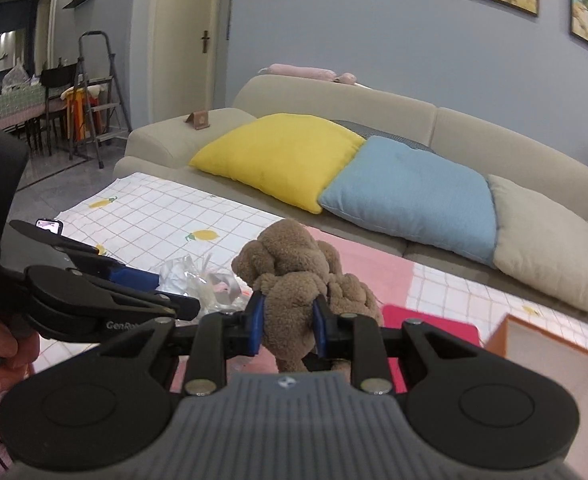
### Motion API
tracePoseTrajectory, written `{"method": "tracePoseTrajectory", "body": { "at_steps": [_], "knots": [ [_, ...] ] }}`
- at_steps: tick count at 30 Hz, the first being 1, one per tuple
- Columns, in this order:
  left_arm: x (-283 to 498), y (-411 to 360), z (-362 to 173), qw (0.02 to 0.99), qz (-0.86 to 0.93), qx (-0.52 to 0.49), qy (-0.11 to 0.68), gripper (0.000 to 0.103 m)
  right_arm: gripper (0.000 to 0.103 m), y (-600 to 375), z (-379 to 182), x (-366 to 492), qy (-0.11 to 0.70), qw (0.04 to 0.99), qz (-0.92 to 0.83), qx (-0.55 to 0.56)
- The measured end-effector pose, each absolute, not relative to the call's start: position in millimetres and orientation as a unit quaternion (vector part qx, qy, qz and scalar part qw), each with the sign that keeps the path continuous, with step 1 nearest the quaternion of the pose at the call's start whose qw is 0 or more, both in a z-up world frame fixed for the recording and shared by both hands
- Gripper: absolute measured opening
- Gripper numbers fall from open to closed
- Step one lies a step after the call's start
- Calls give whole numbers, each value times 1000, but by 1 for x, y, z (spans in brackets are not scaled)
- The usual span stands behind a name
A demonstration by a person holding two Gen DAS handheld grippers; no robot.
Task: Organize soft objects
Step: 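Lift the plush bear with the right gripper while the left gripper grasps the clear plastic bag, then carry the plush bear and plastic bag over the orange box with both grippers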
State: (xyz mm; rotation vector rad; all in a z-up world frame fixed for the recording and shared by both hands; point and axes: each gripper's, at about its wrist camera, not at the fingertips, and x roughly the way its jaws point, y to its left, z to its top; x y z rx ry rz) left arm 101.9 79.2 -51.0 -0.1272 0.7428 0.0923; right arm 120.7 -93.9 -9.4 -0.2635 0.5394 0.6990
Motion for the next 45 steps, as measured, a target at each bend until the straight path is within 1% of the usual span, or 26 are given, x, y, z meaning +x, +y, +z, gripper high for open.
{"method": "tracePoseTrajectory", "body": {
  "at_steps": [8, 12, 23, 28, 36, 41, 45],
  "knots": [
    [90, 51, -47, 932, 15, -58, 357, 41, 24, -144, -8, 100, 286, 906, 295, -104],
    [88, 29, -39, 939, -5, -40, 342, 41, 24, -171, -7, 95, 292, 914, 263, -98],
    [110, -36, -10, 951, -83, -4, 299, 41, 24, -232, 9, 111, 268, 940, 185, -103],
    [128, -69, -2, 953, -113, 21, 279, 41, 24, -255, 11, 123, 270, 943, 158, -114],
    [154, -117, -6, 947, -153, 68, 274, 41, 23, -288, -2, 152, 301, 938, 128, -115],
    [167, -142, -19, 937, -174, 111, 282, 41, 23, -306, -19, 170, 336, 928, 123, -106],
    [175, -159, -31, 927, -184, 148, 292, 41, 23, -311, -32, 178, 349, 921, 122, -119]
  ]
}}
